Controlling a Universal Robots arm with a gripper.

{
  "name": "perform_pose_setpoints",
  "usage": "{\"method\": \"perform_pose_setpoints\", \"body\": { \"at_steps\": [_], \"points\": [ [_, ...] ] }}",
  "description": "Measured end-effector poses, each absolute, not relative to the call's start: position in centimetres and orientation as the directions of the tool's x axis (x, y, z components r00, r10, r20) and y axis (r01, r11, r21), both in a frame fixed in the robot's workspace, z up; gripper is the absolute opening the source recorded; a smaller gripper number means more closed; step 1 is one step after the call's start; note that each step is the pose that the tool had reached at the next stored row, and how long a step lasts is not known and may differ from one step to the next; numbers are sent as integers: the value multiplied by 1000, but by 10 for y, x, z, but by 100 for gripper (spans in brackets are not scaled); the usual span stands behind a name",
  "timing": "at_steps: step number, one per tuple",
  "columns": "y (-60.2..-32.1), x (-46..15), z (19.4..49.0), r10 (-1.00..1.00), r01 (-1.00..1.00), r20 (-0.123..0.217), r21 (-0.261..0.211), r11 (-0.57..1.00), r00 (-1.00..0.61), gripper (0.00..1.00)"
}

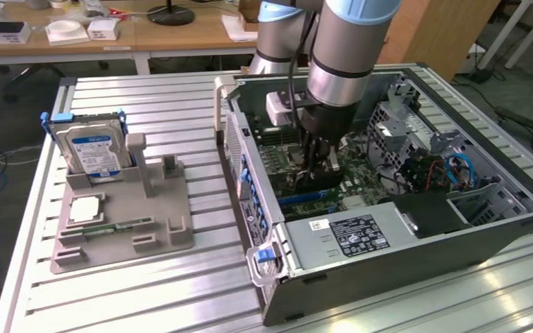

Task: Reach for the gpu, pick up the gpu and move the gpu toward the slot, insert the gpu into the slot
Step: 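Insert the gpu into the slot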

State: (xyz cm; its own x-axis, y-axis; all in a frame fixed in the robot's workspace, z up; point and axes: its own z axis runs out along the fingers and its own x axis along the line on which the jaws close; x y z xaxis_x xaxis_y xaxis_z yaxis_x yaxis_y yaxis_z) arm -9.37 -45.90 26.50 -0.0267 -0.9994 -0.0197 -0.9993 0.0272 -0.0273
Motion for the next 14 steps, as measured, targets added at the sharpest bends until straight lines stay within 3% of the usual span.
{"method": "perform_pose_setpoints", "body": {
  "at_steps": [14],
  "points": [
    [-459,-95,254,-999,-999,-20,-27,27,-27,26]
  ]
}}
